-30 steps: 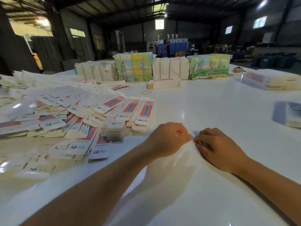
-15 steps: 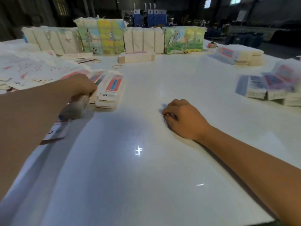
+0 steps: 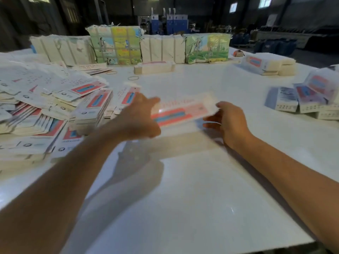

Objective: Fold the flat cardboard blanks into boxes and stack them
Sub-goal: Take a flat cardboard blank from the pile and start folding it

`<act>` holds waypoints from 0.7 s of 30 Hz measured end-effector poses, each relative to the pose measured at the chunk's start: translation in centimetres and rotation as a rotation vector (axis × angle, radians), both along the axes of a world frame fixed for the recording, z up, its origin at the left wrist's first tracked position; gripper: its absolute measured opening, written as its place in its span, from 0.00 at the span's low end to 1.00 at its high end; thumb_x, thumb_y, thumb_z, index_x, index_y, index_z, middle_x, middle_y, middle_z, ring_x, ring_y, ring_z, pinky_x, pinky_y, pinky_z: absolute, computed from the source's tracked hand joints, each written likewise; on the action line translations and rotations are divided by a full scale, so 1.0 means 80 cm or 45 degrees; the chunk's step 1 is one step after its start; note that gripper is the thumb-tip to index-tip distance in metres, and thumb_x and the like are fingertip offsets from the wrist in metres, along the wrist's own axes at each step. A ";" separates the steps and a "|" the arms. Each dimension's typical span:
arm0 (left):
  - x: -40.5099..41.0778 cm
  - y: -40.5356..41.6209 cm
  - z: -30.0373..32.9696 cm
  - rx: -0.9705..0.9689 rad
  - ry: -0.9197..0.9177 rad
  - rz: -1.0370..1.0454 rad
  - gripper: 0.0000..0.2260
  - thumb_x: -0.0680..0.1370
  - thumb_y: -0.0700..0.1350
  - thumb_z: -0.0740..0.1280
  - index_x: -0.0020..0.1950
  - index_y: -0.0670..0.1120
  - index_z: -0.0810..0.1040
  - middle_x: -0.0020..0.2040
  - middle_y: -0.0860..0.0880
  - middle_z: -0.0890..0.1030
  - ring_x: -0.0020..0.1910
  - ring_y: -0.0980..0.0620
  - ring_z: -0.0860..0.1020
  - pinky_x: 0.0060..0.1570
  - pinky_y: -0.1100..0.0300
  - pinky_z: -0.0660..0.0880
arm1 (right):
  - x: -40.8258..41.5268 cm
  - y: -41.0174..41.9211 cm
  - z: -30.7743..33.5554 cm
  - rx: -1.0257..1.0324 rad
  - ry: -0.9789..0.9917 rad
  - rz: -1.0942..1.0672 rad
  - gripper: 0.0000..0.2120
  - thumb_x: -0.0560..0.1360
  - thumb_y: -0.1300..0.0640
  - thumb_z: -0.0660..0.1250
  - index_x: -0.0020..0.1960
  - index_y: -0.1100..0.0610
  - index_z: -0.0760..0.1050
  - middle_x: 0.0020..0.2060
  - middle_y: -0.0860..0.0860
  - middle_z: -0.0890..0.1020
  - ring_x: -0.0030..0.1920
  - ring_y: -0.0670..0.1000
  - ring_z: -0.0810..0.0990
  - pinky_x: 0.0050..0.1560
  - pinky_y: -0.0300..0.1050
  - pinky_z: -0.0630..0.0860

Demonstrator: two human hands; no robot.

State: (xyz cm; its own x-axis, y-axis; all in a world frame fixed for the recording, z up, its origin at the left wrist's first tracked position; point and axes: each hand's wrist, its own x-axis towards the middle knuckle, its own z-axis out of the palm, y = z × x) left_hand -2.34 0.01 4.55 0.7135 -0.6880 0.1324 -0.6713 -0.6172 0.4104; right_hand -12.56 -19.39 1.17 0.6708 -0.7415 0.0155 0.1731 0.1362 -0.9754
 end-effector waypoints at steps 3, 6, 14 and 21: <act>-0.003 0.010 -0.032 0.140 0.080 -0.128 0.39 0.69 0.40 0.72 0.75 0.51 0.57 0.59 0.52 0.63 0.54 0.53 0.68 0.40 0.66 0.69 | -0.008 -0.006 0.001 0.222 0.034 0.183 0.18 0.82 0.49 0.54 0.45 0.61 0.73 0.29 0.57 0.81 0.26 0.54 0.80 0.21 0.41 0.73; 0.003 0.017 -0.032 0.129 0.131 -0.151 0.38 0.69 0.41 0.72 0.74 0.52 0.57 0.56 0.53 0.63 0.54 0.54 0.68 0.40 0.67 0.70 | -0.011 0.007 -0.001 -0.083 0.099 0.356 0.07 0.78 0.63 0.59 0.47 0.68 0.71 0.33 0.66 0.81 0.22 0.57 0.77 0.19 0.38 0.67; -0.021 0.001 -0.046 0.217 -0.388 -0.079 0.42 0.65 0.75 0.53 0.72 0.51 0.59 0.63 0.52 0.69 0.50 0.57 0.67 0.61 0.47 0.70 | -0.012 0.018 -0.004 -0.224 0.054 0.362 0.05 0.77 0.70 0.58 0.46 0.67 0.73 0.28 0.56 0.82 0.23 0.53 0.77 0.20 0.38 0.72; -0.016 0.003 -0.038 -0.096 -0.336 0.027 0.30 0.67 0.70 0.63 0.58 0.50 0.70 0.46 0.54 0.71 0.46 0.53 0.70 0.39 0.58 0.67 | -0.015 0.013 -0.005 -0.275 -0.028 0.094 0.07 0.79 0.60 0.61 0.46 0.57 0.76 0.34 0.55 0.79 0.27 0.50 0.77 0.25 0.40 0.73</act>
State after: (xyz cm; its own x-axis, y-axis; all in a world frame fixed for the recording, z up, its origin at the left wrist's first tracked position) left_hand -3.66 0.27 1.55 0.6618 -0.6545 0.3657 -0.7483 -0.6067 0.2683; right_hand -13.73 -18.35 0.80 0.7209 -0.6683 0.1834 0.1918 -0.0620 -0.9795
